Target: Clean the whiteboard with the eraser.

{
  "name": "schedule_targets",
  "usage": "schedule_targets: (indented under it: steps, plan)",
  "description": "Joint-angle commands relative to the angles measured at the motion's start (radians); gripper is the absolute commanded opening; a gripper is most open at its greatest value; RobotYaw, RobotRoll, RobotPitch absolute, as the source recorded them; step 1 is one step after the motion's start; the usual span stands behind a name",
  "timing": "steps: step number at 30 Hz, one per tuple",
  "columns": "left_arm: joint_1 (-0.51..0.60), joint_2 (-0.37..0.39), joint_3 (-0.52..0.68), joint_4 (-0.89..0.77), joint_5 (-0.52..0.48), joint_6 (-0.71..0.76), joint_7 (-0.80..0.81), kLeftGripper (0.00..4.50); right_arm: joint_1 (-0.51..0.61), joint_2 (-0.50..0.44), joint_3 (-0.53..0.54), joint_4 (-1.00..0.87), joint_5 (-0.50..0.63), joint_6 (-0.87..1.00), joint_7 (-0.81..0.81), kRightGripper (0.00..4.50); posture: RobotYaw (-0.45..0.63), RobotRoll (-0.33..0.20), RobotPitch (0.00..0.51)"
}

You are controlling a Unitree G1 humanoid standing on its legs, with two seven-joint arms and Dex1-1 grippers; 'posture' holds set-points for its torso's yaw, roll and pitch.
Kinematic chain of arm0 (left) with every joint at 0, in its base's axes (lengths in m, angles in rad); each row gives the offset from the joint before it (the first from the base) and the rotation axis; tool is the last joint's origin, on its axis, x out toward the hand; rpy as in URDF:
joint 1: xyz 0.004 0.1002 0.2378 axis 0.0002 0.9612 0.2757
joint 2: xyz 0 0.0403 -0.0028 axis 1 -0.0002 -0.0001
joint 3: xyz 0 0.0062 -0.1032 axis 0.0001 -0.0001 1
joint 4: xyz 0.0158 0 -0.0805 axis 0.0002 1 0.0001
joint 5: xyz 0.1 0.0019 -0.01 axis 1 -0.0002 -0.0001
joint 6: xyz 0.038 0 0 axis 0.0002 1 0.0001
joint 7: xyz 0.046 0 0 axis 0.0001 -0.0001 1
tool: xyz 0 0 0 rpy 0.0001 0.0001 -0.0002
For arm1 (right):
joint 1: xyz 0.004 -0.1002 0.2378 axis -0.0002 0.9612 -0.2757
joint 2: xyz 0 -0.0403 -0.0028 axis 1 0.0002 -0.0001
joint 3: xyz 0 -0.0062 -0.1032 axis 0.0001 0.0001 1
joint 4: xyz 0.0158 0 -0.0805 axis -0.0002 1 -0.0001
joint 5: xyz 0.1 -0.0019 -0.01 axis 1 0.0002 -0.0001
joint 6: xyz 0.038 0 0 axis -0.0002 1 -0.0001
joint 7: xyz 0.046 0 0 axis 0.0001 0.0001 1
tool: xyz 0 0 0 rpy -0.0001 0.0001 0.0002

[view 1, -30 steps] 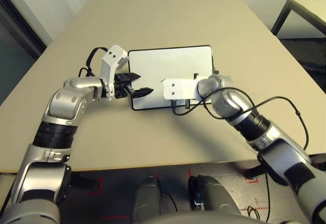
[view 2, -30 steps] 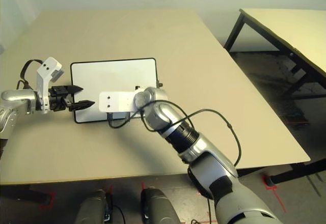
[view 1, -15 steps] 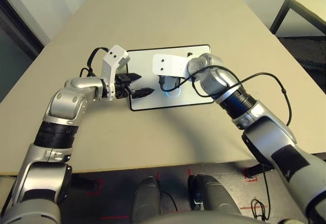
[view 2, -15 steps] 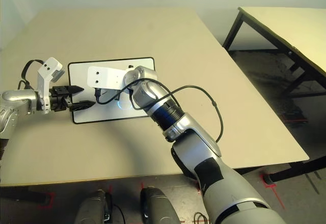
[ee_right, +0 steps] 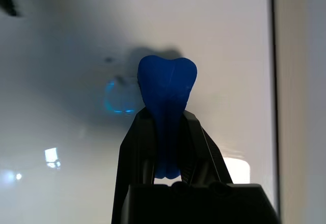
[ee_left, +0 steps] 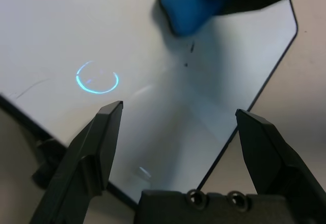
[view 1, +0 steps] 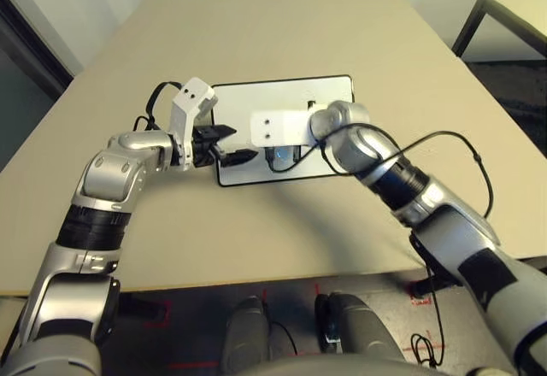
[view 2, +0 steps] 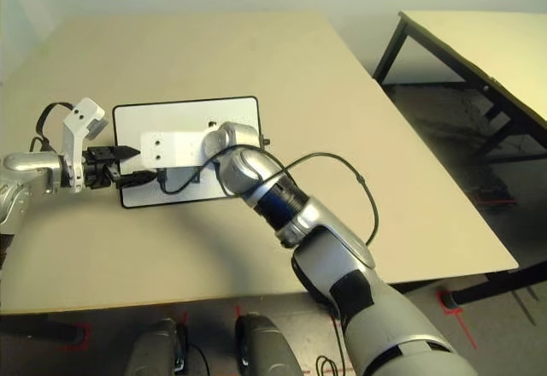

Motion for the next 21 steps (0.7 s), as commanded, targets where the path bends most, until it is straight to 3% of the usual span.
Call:
schedule_targets:
  steps: [1, 6, 12, 21]
  plan:
    - [0.011, -0.001, 0.001, -0.007, 0.003, 0.009, 0.003, 4.50, 0.058, -0.015, 0.031, -0.067, -0.008, 0.018, 0.048, 0.57, 0.02, 0.000, 0.097]
    - [0.019, 0.003, 0.003, -0.013, 0.000, 0.013, 0.005, 4.50, 0.159, -0.071, 0.078, -0.227, -0.030, 0.072, 0.127, 0.57, 0.02, 0.000, 0.096]
    - [0.009, 0.000, -0.002, -0.007, 0.001, 0.011, 0.004, 4.50, 0.087, -0.020, 0.050, -0.110, -0.026, 0.053, 0.070, 0.57, 0.02, 0.000, 0.093]
    - [0.011, -0.001, -0.001, -0.012, 0.000, 0.011, 0.004, 4.50, 0.081, 0.012, 0.053, -0.082, -0.019, 0.034, 0.045, 0.57, 0.03, 0.000, 0.092]
